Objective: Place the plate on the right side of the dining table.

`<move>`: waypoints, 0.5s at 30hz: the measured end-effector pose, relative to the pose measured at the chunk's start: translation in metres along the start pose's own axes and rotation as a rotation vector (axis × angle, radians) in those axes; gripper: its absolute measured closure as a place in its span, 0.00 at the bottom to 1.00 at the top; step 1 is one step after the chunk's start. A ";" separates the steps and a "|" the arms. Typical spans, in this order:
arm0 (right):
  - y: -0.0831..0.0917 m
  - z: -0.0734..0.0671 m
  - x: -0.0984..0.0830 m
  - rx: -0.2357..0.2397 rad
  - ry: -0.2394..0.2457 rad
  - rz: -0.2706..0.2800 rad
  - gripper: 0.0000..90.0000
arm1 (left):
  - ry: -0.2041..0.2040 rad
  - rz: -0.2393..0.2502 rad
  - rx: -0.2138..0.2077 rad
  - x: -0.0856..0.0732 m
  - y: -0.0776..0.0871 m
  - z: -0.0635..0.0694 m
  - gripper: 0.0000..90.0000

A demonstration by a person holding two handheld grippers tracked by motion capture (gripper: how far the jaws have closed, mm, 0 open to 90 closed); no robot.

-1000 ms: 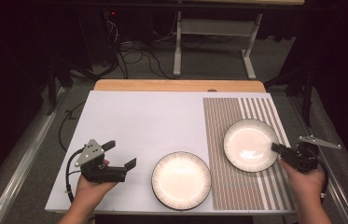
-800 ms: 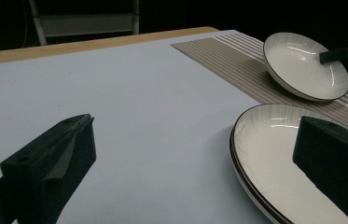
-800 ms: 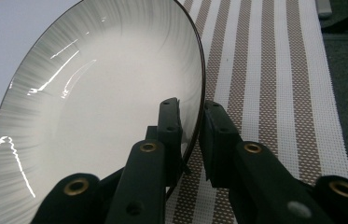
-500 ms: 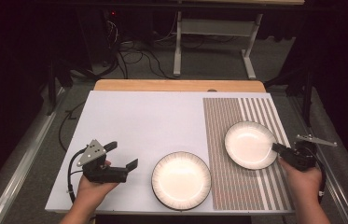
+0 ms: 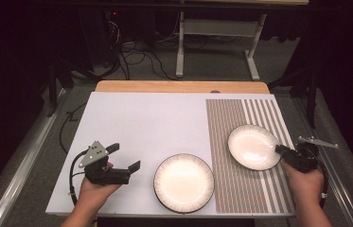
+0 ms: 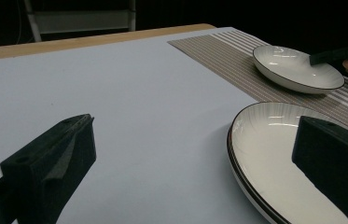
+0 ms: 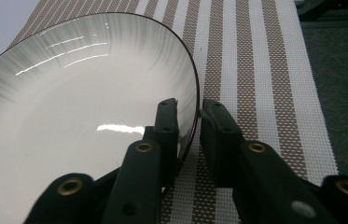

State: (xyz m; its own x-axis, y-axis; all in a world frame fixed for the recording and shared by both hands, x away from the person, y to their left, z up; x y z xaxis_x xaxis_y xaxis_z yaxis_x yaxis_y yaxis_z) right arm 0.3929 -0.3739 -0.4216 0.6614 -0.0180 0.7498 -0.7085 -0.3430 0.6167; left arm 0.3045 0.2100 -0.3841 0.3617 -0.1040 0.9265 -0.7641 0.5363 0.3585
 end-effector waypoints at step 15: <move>0.009 -0.008 0.004 0.036 0.076 0.079 0.58 | 0.013 0.001 0.019 -0.001 0.001 -0.006 0.00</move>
State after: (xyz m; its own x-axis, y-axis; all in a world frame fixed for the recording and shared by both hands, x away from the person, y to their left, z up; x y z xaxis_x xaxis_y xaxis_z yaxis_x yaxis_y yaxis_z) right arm 0.3872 -0.3697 -0.4117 0.5825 0.0245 0.8125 -0.7475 -0.3766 0.5472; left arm 0.3070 0.2158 -0.3851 0.3679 -0.0921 0.9253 -0.7743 0.5206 0.3597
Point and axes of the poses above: each handheld gripper's, and its own axes: y roughly backward along the jaws, x roughly out of its top, z roughly to its right, the point moved 1 cm from there along -y, roughly forward along the jaws, and after that the axes turned 6 degrees about x, right-handed, at the moved point
